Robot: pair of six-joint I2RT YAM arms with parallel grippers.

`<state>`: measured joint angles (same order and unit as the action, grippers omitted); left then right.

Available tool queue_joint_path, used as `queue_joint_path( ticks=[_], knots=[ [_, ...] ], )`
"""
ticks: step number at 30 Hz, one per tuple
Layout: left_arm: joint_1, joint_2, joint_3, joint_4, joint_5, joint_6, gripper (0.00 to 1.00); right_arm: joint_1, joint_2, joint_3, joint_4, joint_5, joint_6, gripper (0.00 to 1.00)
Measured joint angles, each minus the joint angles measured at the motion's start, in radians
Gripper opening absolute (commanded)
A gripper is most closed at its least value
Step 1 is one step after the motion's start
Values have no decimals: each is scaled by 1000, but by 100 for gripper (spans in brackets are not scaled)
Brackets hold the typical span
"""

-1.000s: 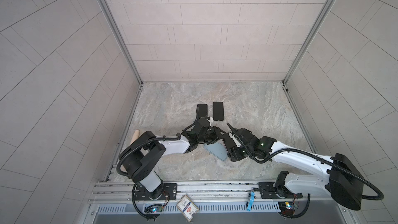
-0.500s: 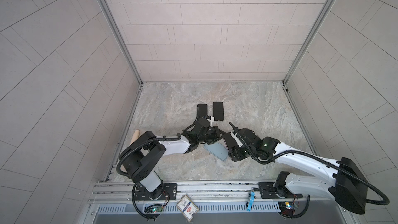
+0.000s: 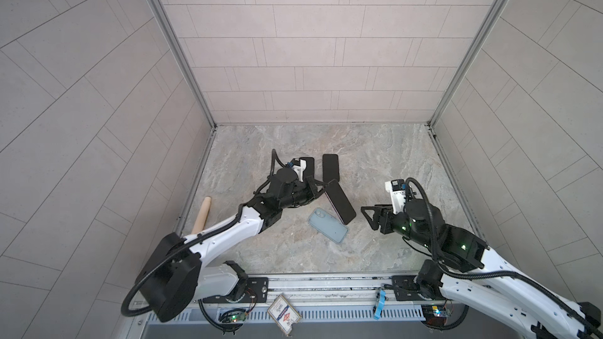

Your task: Put the phone into the phone case

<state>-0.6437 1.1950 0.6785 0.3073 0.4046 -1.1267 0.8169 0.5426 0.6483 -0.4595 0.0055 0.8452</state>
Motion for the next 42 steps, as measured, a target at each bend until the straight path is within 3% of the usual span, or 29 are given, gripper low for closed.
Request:
queue_joint_path(
  ticks=[6, 15, 24, 42],
  knots=[
    [56, -115, -6, 43, -23, -51, 0, -5, -125, -119, 126, 30, 201, 65],
    [61, -118, -35, 172, -24, -176, 0, -5, -18, -216, 441, -103, 403, 63],
    [61, -151, -42, 205, -38, -230, 0, -5, 132, -205, 710, -193, 477, 56],
    [63, -191, -53, 212, -50, -294, 0, -60, 237, -201, 980, -238, 587, 39]
  ],
)
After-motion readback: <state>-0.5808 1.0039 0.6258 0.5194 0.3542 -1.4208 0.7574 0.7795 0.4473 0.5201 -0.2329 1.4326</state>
